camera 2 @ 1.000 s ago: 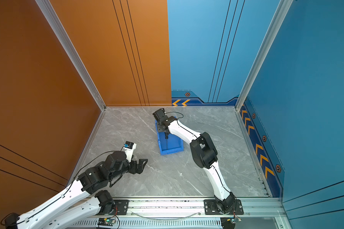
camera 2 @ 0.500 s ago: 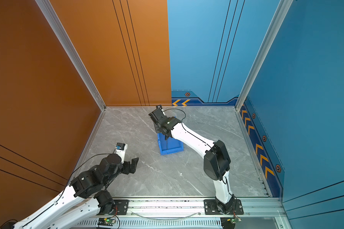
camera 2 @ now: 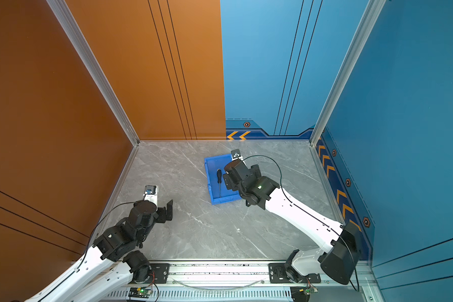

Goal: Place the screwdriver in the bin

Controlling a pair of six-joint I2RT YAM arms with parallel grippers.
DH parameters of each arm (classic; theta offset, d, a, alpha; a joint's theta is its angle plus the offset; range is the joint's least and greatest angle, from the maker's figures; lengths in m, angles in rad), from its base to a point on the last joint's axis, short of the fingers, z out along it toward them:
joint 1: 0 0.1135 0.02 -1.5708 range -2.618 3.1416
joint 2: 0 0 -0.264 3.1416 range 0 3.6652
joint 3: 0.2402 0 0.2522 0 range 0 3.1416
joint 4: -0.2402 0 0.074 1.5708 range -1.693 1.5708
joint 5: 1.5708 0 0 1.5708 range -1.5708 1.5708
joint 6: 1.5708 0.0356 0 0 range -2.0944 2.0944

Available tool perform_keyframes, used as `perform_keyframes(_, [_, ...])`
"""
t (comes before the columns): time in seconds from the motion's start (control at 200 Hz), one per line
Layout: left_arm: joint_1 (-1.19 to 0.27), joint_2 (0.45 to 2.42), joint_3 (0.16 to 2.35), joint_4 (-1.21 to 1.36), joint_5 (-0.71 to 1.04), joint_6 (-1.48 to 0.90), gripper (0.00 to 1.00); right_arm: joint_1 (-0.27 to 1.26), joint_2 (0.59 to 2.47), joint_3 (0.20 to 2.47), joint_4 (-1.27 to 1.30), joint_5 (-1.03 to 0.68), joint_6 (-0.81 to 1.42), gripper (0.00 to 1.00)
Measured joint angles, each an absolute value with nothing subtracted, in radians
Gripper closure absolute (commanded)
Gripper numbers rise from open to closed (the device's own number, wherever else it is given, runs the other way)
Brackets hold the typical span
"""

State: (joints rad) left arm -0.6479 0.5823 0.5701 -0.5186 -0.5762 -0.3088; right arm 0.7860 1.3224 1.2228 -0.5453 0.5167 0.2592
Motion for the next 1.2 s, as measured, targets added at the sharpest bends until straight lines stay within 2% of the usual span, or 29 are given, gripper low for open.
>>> perform_keyframes(0.426, [-0.58, 0.582, 0.461, -0.249, -0.58, -0.11, 0.02, 0.376, 0.925, 0.745, -0.31, 0.509, 0.255, 0.0])
perform_keyframes(0.611, [-0.537, 0.654, 0.448, -0.131, -0.58, -0.068, 0.02, 0.345, 0.789, 0.481, -0.112, 0.516, 0.175, 0.0])
perform_keyframes(0.831, [-0.429, 0.889, 0.445, -0.02, -0.585, -0.053, 0.02, 0.345, 0.574, 0.173, 0.209, 0.415, -0.012, 0.0])
perform_keyframes(1.041, [-0.305, 1.028, 0.397, 0.184, -0.509, -0.014, 0.02, 0.285, 0.625, 0.126, 0.366, 0.363, -0.079, 0.0])
perform_keyframes(1.202, [-0.217, 1.132, 0.384, 0.331, -0.441, -0.014, 0.02, 0.2, 0.81, 0.12, 0.518, 0.326, -0.071, 0.0])
